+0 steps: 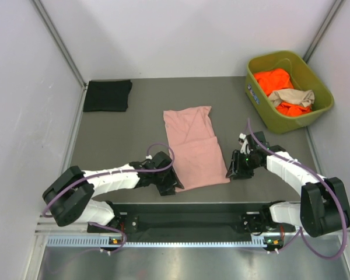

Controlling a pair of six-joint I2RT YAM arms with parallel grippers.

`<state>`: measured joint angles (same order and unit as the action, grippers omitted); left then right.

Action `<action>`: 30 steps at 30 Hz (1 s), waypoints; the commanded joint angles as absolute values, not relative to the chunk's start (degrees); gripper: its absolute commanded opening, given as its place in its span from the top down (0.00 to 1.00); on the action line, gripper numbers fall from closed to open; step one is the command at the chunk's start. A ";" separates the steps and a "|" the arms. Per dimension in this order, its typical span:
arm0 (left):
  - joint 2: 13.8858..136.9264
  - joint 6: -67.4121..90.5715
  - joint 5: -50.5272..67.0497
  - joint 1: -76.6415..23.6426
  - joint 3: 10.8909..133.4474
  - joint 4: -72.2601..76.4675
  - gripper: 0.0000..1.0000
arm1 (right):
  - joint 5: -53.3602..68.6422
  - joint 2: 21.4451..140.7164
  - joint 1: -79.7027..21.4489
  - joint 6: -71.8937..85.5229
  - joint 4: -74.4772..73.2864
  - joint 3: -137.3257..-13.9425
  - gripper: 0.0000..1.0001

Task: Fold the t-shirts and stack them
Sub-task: Fold the tshirt

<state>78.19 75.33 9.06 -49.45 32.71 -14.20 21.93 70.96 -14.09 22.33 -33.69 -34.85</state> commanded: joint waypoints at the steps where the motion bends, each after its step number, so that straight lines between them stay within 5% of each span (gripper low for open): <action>1: 80.06 76.11 3.96 -49.57 33.31 -14.50 0.46 | 21.97 69.35 -13.62 22.68 -32.61 -34.63 0.58; 10: 82.18 76.11 3.78 -49.48 33.75 -13.36 0.64 | 21.27 69.08 -13.71 23.12 -33.66 -34.72 0.59; 12: 82.09 75.85 3.69 -49.48 33.92 -13.62 0.76 | 20.66 69.08 -13.89 23.64 -34.01 -34.80 0.58; 16: 81.56 75.15 3.52 -49.48 34.19 -14.94 0.82 | 20.39 69.61 -13.97 24.78 -34.98 -34.72 0.53; 17: 81.65 75.06 3.69 -49.48 34.10 -15.03 0.93 | 20.56 69.70 -13.97 25.48 -34.81 -34.54 0.53; 30: 82.97 72.77 5.36 -49.39 35.68 -14.59 1.00 | 21.62 70.57 -13.97 30.41 -26.03 -28.30 0.57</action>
<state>81.78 74.04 7.18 -49.50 34.54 -13.54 22.68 70.72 -14.09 29.08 -30.96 -29.80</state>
